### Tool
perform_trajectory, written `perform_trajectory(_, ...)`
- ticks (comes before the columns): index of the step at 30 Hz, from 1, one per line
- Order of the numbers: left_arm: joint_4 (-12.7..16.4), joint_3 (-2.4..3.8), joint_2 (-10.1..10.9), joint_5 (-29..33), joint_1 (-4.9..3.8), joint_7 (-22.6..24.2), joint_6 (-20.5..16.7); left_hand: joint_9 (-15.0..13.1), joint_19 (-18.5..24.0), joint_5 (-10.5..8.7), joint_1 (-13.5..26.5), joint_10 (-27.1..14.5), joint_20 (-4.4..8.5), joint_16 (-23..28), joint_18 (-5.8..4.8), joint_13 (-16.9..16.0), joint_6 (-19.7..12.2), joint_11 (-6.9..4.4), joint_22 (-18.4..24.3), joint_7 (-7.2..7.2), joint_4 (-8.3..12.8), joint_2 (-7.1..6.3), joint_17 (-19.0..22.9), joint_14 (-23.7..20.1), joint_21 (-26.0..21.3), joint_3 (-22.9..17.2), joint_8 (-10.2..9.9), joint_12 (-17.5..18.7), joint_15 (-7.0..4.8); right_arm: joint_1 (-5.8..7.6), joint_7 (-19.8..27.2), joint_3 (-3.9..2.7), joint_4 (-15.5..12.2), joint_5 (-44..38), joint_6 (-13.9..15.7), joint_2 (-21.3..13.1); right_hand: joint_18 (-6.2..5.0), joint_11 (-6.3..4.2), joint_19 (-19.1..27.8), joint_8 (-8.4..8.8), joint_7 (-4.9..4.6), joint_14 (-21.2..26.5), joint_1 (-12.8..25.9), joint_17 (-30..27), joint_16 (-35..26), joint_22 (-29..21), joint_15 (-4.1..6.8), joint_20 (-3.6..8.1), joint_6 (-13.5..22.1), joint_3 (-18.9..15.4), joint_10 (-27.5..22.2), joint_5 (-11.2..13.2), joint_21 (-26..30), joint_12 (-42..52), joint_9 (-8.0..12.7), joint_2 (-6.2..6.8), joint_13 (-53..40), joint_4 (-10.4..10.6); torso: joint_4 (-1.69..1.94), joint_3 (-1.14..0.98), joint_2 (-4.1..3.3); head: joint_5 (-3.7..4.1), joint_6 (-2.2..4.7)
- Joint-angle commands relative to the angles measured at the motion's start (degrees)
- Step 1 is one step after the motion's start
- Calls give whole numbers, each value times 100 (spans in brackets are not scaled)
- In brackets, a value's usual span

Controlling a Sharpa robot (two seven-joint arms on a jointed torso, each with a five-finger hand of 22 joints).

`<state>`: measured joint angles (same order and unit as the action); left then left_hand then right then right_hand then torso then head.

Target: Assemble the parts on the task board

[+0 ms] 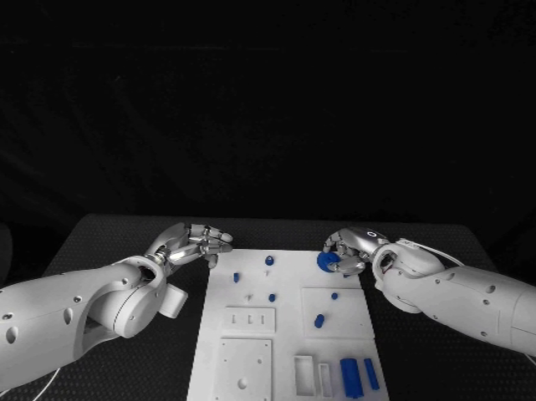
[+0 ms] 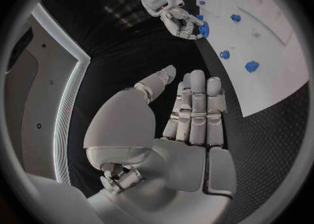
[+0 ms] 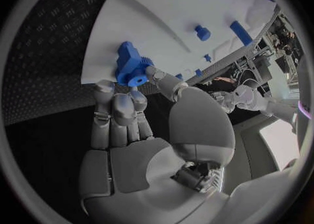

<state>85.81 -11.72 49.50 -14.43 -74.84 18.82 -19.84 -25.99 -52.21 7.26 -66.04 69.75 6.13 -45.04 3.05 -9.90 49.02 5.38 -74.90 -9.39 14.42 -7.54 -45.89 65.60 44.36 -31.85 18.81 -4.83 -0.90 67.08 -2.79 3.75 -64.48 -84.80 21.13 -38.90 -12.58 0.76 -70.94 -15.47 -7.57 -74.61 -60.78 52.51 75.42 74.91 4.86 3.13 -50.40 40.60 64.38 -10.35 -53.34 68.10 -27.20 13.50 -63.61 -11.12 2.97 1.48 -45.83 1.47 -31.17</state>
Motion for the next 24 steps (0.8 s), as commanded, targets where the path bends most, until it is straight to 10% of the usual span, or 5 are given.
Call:
perform_trajectory(1, 8, 5, -5, -10, -2, 36, 54, -5, -2, 13, 64, -28, 24, -22, 203, -3, 1, 21, -7, -18, 7, -13, 10, 6, 10, 16, -17, 26, 14, -2, 124, -3, -26, 133, -39, -14, -242, 93, 1, 23, -64, 26, 95, 20, 15, 133, -25, 39, 11, -68, -103, -276, -50, 11, 26, 19, -12, -4, 0, -1, 2, 7, -1)
perform_trajectory(24, 8, 5, 30, -28, -2, 21, 53, -5, -1, 15, 56, -80, 19, -31, 205, 4, -18, 37, 0, -29, 13, -21, 19, 4, 13, 9, -34, 61, 28, -3, 147, -17, -75, -76, -11, -110, -242, 110, 59, 37, -82, 20, 123, 103, -24, 113, -40, 75, 12, -190, -119, -1056, -134, 8, 80, 27, -25, -235, -4, 8, 8, 23, 2)
